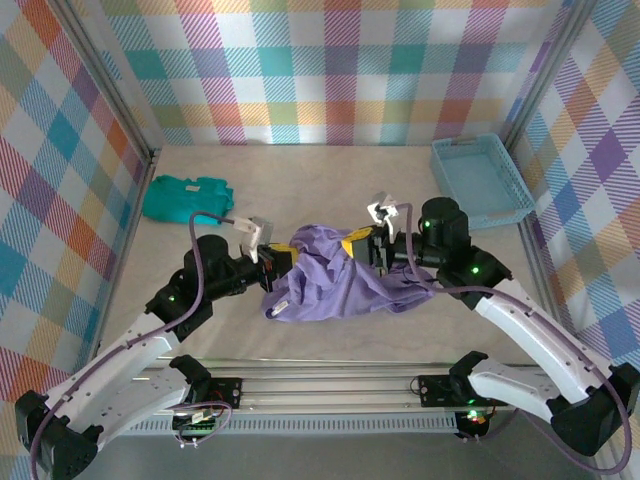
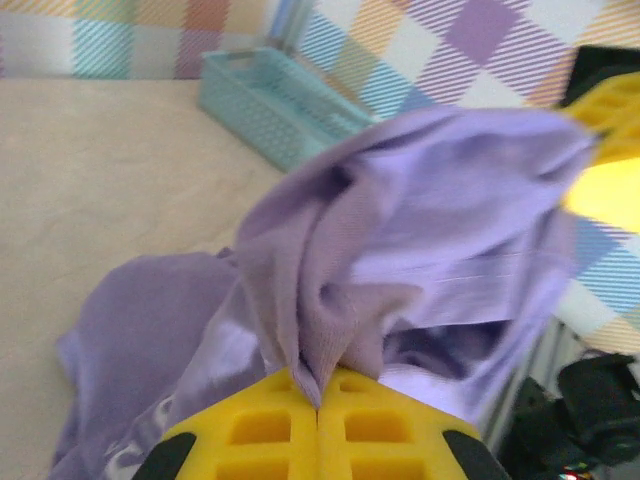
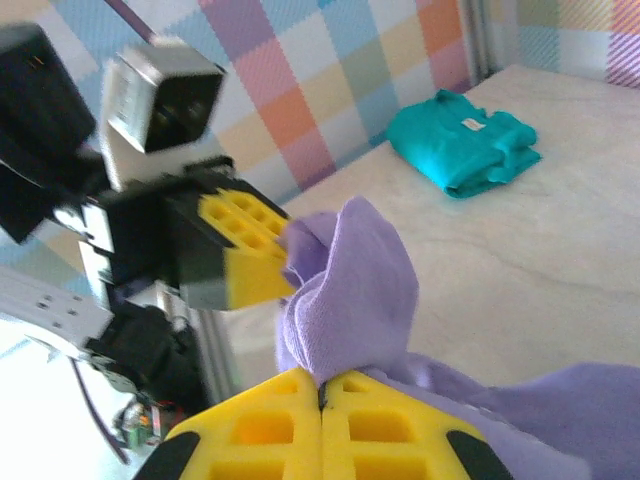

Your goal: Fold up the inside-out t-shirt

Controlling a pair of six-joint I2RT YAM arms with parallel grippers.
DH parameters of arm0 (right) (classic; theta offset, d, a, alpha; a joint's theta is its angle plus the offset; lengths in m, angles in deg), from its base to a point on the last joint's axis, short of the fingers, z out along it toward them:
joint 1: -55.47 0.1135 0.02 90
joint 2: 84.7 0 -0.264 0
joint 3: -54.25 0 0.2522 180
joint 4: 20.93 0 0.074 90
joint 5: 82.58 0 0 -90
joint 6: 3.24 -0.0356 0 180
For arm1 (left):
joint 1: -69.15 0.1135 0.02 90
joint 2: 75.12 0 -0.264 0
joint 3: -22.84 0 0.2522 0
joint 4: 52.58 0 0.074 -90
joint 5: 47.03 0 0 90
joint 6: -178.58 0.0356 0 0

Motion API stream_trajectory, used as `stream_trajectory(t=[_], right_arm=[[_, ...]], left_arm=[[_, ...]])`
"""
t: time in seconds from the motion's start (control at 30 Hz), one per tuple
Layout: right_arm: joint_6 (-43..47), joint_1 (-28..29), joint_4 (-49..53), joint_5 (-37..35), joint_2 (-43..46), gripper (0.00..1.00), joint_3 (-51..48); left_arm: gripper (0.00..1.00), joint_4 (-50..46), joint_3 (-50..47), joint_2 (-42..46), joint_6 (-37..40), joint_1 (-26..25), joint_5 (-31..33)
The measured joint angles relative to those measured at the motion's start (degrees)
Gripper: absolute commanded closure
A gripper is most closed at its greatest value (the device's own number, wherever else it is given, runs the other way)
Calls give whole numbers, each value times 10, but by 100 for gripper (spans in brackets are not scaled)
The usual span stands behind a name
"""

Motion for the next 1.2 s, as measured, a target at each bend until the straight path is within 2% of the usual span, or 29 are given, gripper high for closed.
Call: stream_trajectory(t=[0.17, 0.3, 0.53, 0.73, 0.87, 0.97, 1.2], right_arm=[[-53, -3, -53, 52, -36, 100, -16], [-82, -3, -73, 63, -55, 100, -21], [-104, -5, -81, 71, -70, 100, -21], [-109, -10, -81, 75, -72, 100, -21], [-109, -13, -81, 78, -72, 100, -21], [-108, -14, -78, 79, -72, 100, -21], [-103, -17, -66, 76, -69, 100, -21]], left_arm=[[66, -61, 30, -29, 8, 0, 28], [54, -110, 42, -29, 13, -9, 63], [42, -190, 86, -32, 40, -55, 138], [40, -214, 129, -84, 69, -83, 175], [46, -213, 135, -122, 78, -86, 182], [56, -206, 140, -142, 79, -86, 179], [96, -179, 163, -171, 74, -87, 161]])
